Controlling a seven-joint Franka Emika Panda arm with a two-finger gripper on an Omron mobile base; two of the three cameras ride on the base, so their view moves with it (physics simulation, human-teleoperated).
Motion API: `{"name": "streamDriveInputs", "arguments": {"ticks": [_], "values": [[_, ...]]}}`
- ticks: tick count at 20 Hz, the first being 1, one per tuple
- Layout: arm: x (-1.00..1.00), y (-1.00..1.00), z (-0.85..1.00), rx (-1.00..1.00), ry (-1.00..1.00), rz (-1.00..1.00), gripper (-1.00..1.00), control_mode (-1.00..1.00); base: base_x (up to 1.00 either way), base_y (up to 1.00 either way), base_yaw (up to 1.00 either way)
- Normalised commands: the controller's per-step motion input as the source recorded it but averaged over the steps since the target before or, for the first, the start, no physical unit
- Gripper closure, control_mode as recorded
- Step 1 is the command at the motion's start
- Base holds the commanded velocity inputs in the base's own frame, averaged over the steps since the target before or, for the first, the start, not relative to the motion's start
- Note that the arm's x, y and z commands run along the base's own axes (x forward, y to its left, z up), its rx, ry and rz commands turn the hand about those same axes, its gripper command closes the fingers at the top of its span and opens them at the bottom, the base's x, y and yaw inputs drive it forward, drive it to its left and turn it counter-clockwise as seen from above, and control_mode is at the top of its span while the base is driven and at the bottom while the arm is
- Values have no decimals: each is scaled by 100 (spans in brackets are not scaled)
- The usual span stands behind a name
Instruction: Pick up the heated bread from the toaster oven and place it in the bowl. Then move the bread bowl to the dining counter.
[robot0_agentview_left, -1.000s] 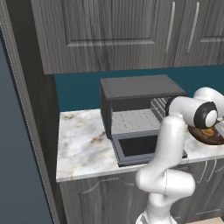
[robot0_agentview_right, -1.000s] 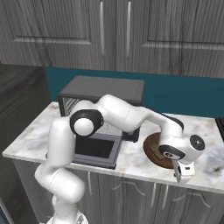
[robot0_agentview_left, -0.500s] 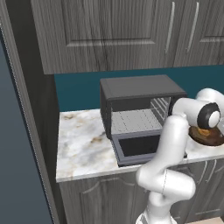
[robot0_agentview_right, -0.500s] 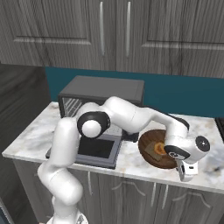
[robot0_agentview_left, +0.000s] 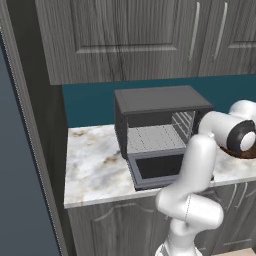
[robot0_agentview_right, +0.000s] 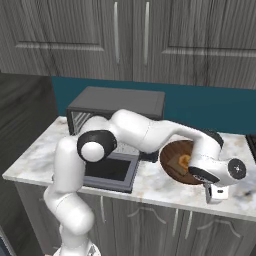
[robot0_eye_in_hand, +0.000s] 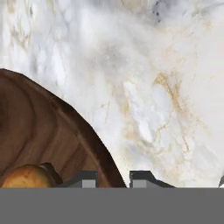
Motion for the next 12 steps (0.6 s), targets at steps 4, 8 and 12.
{"name": "streamDriveInputs", "arguments": {"ticks": [4,8,12], "values": [[-36,38,96,-2,-22,-17,100,-100,0,0,0],[-39,67,100,-3,-8,-16,100,-100,0,0,0],[-4,93,58,-3,0,-18,100,-100,0,0,0]]}}
